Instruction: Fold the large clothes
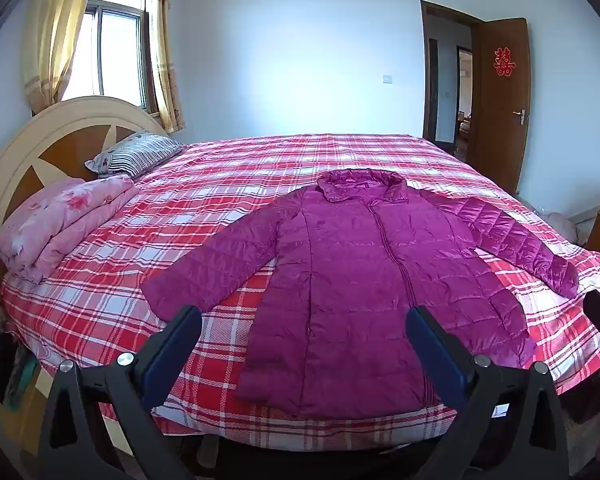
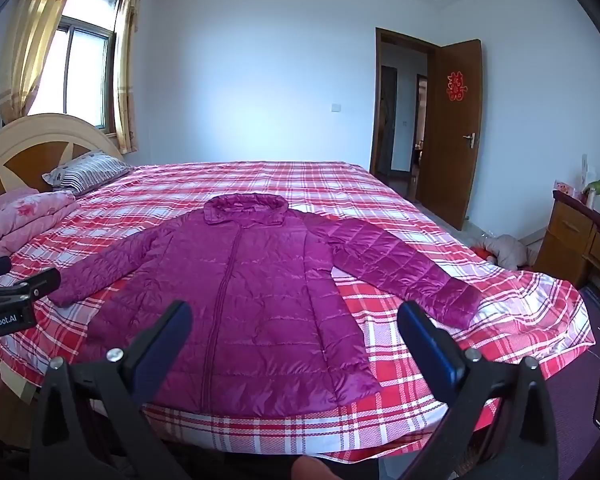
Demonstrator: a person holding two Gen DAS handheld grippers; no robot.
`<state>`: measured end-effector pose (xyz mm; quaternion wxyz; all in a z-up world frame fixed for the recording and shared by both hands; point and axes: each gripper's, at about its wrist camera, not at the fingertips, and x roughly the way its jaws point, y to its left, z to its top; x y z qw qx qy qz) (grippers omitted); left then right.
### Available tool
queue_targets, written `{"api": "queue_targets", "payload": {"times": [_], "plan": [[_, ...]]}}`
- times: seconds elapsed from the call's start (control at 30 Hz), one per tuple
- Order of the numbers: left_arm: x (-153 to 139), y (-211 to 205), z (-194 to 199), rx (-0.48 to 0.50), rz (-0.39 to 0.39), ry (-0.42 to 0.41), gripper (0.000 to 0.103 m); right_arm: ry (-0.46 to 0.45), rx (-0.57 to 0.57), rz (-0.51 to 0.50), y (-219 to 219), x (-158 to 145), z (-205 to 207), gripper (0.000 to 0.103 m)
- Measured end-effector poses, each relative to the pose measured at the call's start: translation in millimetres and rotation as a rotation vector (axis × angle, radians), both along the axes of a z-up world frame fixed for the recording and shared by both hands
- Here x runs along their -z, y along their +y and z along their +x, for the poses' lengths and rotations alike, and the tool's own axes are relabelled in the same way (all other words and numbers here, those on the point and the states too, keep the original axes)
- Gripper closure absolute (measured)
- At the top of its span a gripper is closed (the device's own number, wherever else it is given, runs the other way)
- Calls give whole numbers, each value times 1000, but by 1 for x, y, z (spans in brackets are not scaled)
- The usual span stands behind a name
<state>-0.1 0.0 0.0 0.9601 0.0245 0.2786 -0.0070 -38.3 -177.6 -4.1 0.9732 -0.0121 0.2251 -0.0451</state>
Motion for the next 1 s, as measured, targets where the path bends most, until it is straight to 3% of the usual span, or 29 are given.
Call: {"api": "queue_targets", "payload": {"times": [1.0], "plan": [[3,5,4,-7,1,1,1,8,-7,16,1,1,3,0]]}}
